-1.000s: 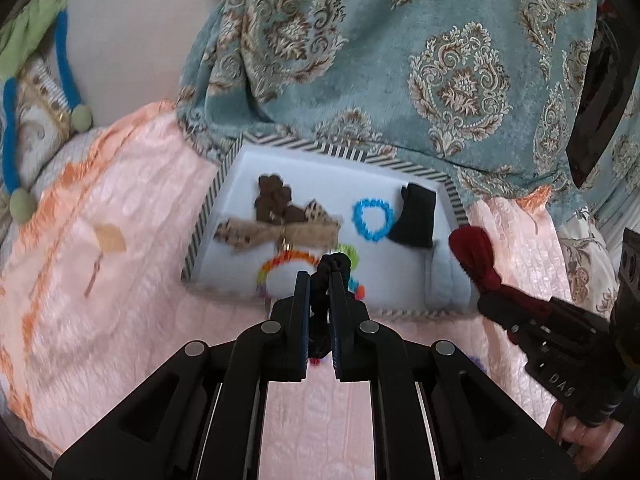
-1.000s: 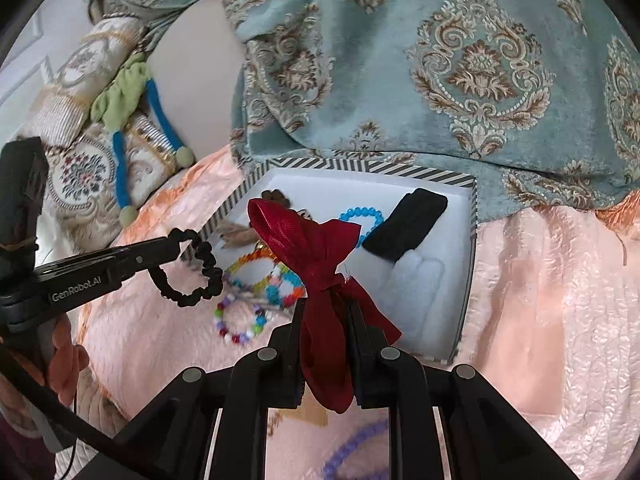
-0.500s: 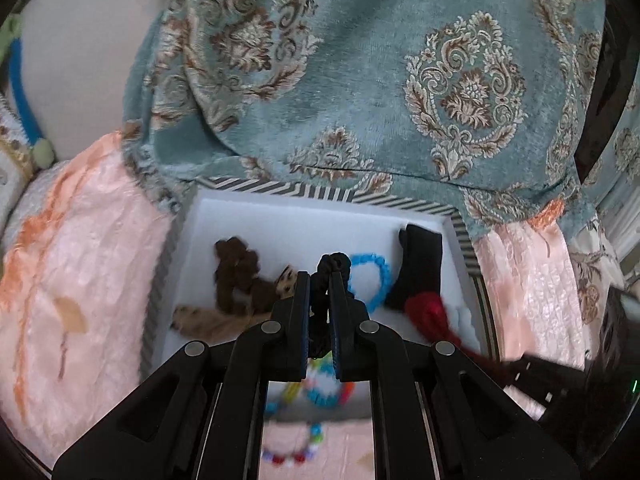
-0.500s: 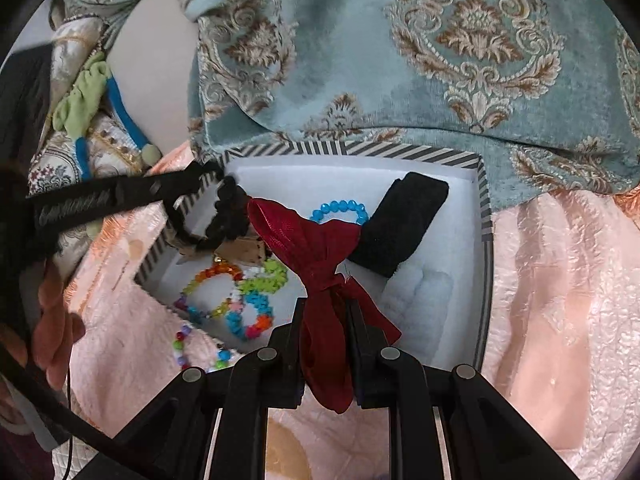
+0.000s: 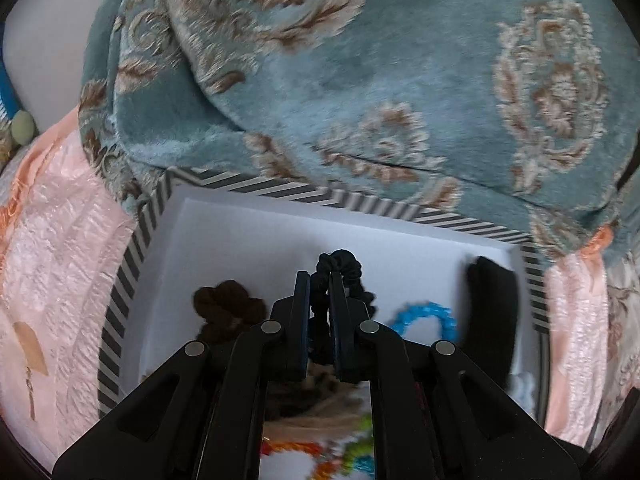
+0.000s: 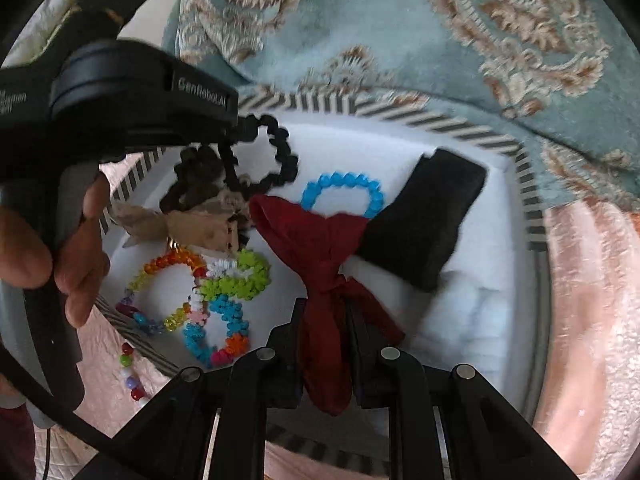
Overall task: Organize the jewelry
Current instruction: 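Carry the red bow and black scrunchie into the tray and open both tools, then withdraw both tools toward the multicolor bead bracelet and purple bead bracelet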
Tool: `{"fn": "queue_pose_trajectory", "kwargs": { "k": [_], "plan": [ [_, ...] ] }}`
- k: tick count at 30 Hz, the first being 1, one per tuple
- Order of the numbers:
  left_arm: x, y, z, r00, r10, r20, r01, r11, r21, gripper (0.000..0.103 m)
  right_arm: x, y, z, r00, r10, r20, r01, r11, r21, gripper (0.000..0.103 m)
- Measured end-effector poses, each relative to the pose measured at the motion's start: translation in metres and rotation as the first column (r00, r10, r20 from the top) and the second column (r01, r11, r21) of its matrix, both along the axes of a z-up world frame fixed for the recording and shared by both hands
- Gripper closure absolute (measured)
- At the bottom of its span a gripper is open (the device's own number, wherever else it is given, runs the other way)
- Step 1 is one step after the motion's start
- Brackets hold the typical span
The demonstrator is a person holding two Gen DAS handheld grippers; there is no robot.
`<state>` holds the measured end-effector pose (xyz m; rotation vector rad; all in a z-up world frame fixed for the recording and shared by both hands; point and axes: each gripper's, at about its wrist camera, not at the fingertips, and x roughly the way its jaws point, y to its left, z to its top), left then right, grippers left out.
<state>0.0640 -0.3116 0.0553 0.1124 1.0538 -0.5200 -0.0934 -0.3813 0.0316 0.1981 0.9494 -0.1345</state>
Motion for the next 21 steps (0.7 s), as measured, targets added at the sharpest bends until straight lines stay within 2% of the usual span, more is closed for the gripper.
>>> {"fn": "queue_pose_trajectory", "kwargs": {
  "k": [1,2,3,5,6,7,11,15,18,21],
  "plan": [
    [0.001,0.002,-0.001,1.0,0.005,0.0,-0.005,1.0,0.002,0.095,0.0,-0.001,0.0,1.0,0.002,0.009,-0.002,1.0,0.017,0.086],
    [0.001,0.006,-0.002,1.0,0.009,-0.003,-0.009,1.0,0.001,0.094,-0.001,-0.005,0.0,1.0,0.002,0.02,-0.003,0.998,0.057,0.079],
    [0.002,0.008,-0.002,1.0,0.011,-0.009,-0.011,1.0,0.0,0.09,-0.003,-0.007,0.0,1.0,0.001,0.028,-0.004,0.996,0.085,0.067],
    [0.001,0.015,-0.001,0.999,0.024,-0.021,-0.024,1.0,-0.007,0.075,-0.011,-0.013,0.004,0.999,-0.008,0.053,0.0,0.989,0.146,0.056],
    [-0.001,0.02,0.0,0.999,0.029,-0.024,-0.029,0.999,-0.019,0.064,-0.015,-0.015,0.007,0.998,-0.011,0.064,0.001,0.987,0.159,0.056],
    [-0.006,0.026,0.003,0.999,0.032,-0.025,-0.032,0.999,-0.032,0.058,-0.02,-0.016,0.01,0.997,-0.015,0.073,0.003,0.986,0.169,0.056],
    [-0.02,0.047,0.017,0.999,0.045,-0.022,-0.046,0.998,-0.043,0.056,-0.05,-0.022,0.027,0.992,-0.057,0.116,0.032,0.978,0.207,0.056],
    [-0.049,0.074,0.037,0.998,0.059,0.013,-0.058,0.997,-0.055,0.055,-0.074,-0.022,0.042,0.983,-0.104,0.152,0.064,0.967,0.245,0.056],
    [-0.078,0.093,0.049,0.996,0.066,0.052,-0.063,0.997,-0.048,0.048,-0.091,-0.015,0.053,0.975,-0.125,0.181,0.08,0.968,0.236,0.054],
    [-0.103,0.098,0.057,0.995,0.069,0.079,-0.065,0.997,-0.052,0.048,-0.105,-0.007,0.063,0.97,-0.148,0.191,0.107,0.972,0.208,0.053]
  ]
}}
